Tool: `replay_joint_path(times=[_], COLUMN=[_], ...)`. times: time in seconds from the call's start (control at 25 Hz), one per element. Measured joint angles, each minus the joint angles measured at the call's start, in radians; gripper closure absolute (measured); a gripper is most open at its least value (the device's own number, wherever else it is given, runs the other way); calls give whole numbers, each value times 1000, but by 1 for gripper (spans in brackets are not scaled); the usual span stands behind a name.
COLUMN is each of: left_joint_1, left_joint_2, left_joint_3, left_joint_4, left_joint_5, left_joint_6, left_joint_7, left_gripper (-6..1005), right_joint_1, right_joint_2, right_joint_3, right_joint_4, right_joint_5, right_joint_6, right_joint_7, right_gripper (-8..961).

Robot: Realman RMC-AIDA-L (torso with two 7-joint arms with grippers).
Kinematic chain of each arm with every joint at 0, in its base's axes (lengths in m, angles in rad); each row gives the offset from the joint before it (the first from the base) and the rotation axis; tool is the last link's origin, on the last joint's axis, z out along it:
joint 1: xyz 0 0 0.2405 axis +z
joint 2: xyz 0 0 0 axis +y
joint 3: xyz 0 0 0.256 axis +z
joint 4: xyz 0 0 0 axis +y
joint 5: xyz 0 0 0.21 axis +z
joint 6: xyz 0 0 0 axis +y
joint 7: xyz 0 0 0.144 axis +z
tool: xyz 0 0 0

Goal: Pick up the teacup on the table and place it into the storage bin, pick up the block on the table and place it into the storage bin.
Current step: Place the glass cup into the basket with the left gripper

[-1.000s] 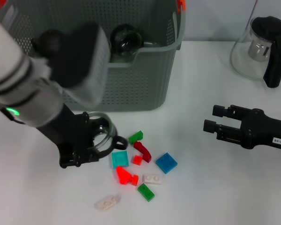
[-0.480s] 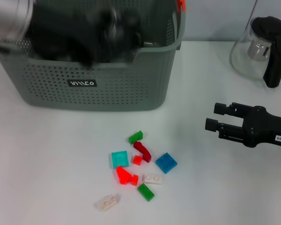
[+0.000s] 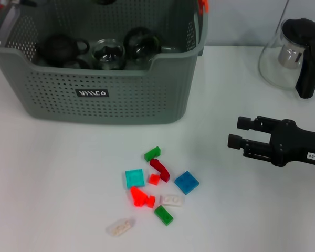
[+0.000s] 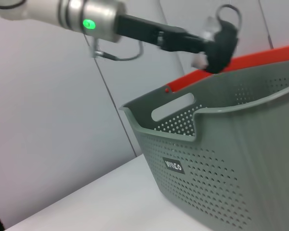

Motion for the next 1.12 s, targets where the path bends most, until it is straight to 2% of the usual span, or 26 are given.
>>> replay_joint_path(times=[0.08, 0.24, 0.4, 0.8, 0.92, 1.12], left_joint_1=[-32, -62, -63, -59, -63, -66], left_joint_2=[5, -1, -36, -128, -139, -141], left_joint_3=[0, 6, 36, 77, 81, 104], left_joint_4=[-96, -201, -250, -292, -324, -365], left_joint_5=[29, 95, 198, 380, 419, 428], left_joint_6=[-114, -231, -348, -487, -533, -581], left_joint_7=[0, -3, -30, -39, -39, -39], left_gripper=[960, 960, 960, 961, 961, 961], right_joint_1=[0, 0, 0, 0, 0, 0], right_joint_2=[0, 1, 0, 1, 2, 2], right_joint_3=[-1, -2, -2, -2, -2, -2], right_joint_4=[2, 2, 4, 2, 1, 0], right_joint_5=[0, 0, 0, 0, 0, 0], right_joint_6=[-1, -1, 0, 8, 9, 7], right_joint_7=[-3, -5, -5, -5, -5, -5], right_gripper=[239, 239, 240, 239, 240, 240])
